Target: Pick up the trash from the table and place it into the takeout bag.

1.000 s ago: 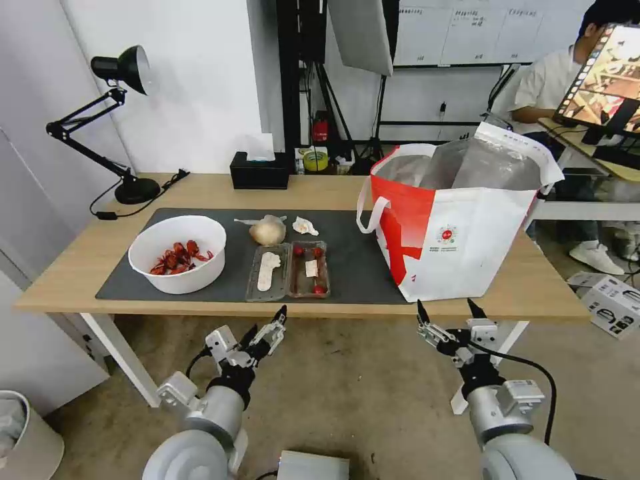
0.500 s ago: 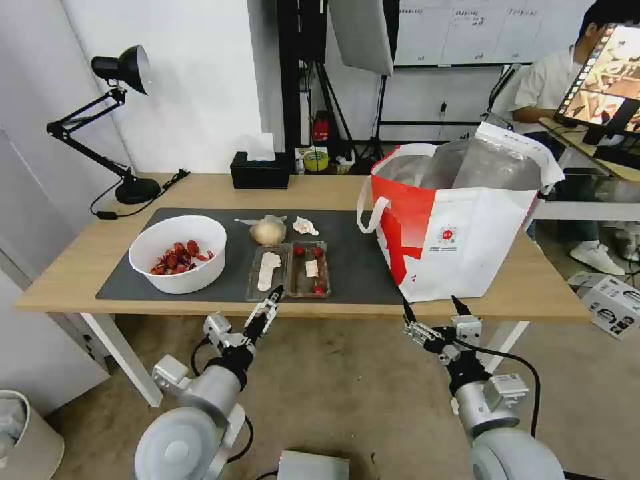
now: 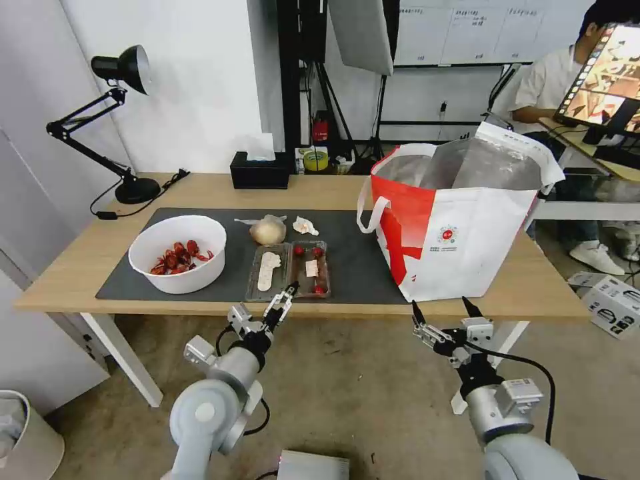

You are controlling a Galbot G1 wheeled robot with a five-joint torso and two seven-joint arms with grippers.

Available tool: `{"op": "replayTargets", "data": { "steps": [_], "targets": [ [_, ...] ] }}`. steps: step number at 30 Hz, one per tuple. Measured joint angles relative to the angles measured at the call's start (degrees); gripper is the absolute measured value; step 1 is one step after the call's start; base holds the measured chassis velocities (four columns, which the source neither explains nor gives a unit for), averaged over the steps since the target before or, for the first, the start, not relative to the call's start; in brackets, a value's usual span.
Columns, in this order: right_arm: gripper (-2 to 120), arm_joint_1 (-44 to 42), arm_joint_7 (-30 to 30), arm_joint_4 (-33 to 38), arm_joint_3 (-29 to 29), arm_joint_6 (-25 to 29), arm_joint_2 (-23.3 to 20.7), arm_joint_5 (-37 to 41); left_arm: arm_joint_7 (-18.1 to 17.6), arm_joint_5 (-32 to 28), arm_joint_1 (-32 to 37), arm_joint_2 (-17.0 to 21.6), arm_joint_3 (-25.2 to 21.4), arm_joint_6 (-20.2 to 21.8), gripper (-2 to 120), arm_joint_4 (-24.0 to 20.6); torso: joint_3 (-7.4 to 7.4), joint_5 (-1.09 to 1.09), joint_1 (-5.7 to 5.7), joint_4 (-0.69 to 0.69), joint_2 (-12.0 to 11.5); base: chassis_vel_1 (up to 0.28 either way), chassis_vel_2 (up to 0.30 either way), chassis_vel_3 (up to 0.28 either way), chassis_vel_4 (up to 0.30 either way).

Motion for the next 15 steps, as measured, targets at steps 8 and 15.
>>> {"op": "replayTargets", "data": {
  "steps": [8, 15],
  "targets": [
    [100, -0.1, 0.0, 0.0, 0.2, 0.0, -0.1, 0.0, -0.3, -0.8, -1.8, 0.6, -0.4, -0.1, 100, 1.4, 0.0, 0.0, -0.01, 0.0, 0.0, 0.0, 0.0, 0.0, 0.0],
    [100, -0.1, 0.0, 0.0, 0.4, 0.0, -0.2, 0.1, -0.3, -1.0, -2.7, 0.9, -0.6, -0.1, 100, 2.4, 0.0, 0.0, -0.01, 0.0, 0.0, 0.0, 0.0, 0.0, 0.0]
  ]
}}
